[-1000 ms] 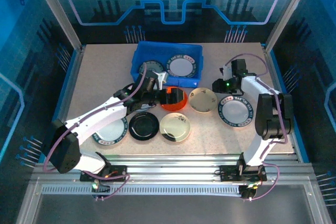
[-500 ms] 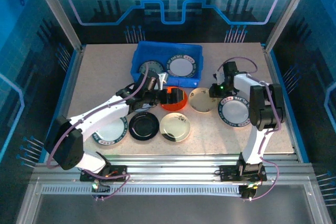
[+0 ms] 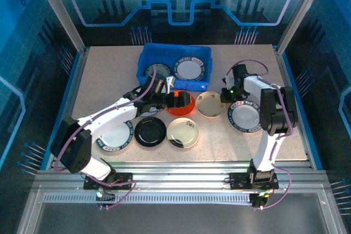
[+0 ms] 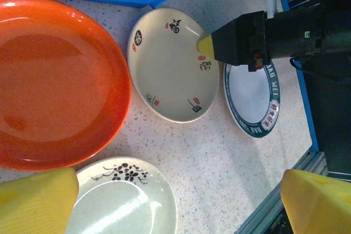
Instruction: Place the plates into the plastic bin on the countertop
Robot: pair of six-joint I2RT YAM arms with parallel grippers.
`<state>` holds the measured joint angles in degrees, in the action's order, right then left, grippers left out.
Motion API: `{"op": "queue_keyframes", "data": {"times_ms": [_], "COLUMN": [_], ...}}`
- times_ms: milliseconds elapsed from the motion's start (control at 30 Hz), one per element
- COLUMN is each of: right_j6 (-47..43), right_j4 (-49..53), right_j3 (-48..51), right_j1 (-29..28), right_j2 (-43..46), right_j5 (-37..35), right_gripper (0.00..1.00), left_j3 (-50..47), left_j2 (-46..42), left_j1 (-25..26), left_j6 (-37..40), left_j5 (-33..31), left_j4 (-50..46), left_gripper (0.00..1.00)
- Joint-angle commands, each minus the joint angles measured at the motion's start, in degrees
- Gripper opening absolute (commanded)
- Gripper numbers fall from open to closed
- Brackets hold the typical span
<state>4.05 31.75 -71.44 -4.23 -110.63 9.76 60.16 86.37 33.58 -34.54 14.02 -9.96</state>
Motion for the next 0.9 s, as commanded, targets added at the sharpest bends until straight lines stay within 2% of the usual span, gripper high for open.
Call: {"op": "queue_keyframes", "data": {"times_ms": [0, 167, 533, 667, 867], "right_j6": [0.8, 1.86, 7.06, 9.47, 13.13], "right_j4": [1.75, 4.06, 12.8, 13.24, 12.82], "right_j3": [0.21, -0.17, -1.3, -0.81, -0.28], "right_j1": [-0.73, -0.78, -1.98, -2.16, -3.59], "right_j2": [0.39, 5.3, 22.61, 29.16, 33.68], "right_j5": [-3.58, -4.49, -9.84, -6.47, 1.54], "right_gripper": [0.02, 0.0, 0.0, 0.0, 0.0], "left_j3": [-0.27, 0.75, 0.21, -0.03, -1.03], "left_j2": [0.3, -0.14, -1.21, -0.62, -0.1], "left_j1": [-0.77, -1.19, -3.02, -3.22, -3.35], "left_j6": [0.09, 0.62, -0.48, -1.0, -4.07], "left_j5": [1.07, 1.01, -0.2, 0.15, 2.09], "left_j4": [0.58, -0.55, 0.54, 2.15, 7.44], "left_gripper": [0.96, 0.96, 0.96, 0.95, 0.92]}}
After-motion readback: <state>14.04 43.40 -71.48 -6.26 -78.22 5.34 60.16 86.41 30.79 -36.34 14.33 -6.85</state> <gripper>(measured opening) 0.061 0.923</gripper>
